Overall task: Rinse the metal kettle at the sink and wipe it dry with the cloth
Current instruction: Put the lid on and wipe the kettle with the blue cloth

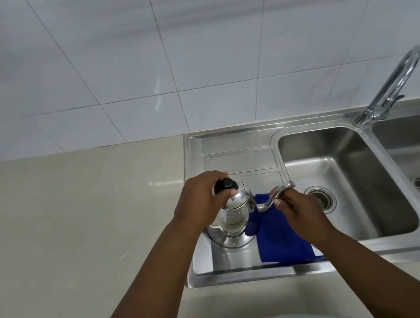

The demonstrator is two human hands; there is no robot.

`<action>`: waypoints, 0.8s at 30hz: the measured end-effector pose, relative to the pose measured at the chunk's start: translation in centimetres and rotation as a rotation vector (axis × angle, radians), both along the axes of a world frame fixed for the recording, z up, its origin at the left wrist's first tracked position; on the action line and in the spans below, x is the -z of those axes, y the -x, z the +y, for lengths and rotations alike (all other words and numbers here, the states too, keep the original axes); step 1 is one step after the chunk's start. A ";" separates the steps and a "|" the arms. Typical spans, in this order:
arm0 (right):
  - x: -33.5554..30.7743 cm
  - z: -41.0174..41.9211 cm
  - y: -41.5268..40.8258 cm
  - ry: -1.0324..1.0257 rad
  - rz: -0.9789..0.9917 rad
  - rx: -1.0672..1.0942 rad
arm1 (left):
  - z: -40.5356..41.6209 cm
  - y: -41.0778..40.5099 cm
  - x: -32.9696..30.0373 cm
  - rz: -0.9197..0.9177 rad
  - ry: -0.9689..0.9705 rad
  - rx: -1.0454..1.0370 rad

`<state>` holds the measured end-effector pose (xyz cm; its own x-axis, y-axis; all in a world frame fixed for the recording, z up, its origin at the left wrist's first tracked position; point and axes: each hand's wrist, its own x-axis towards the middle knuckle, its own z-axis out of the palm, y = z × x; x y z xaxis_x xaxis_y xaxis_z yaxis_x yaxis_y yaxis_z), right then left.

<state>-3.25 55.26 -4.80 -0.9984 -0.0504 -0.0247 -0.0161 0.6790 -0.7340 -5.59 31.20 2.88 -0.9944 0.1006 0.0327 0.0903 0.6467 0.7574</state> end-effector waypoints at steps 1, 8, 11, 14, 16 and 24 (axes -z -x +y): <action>0.0 0.0 0.0 0.000 0.002 -0.002 | 0.0 0.1 -0.2 0.006 0.027 0.020; 0.0 -0.1 0.0 -0.029 0.005 -0.006 | 0.3 0.4 -0.7 0.044 0.192 0.045; 0.0 -0.2 -0.1 -0.034 0.006 -0.001 | 0.5 0.6 -1.2 0.046 0.271 0.035; 0.2 -0.3 -0.1 -0.025 0.019 -0.005 | 1.0 0.8 -1.8 0.015 0.371 0.070; 0.2 -0.2 -0.1 -0.022 0.024 0.001 | 1.3 0.8 -2.0 0.001 0.377 0.078; 0.5 -0.4 -0.2 0.010 0.027 0.018 | 0.1 0.2 -0.6 0.054 0.170 0.136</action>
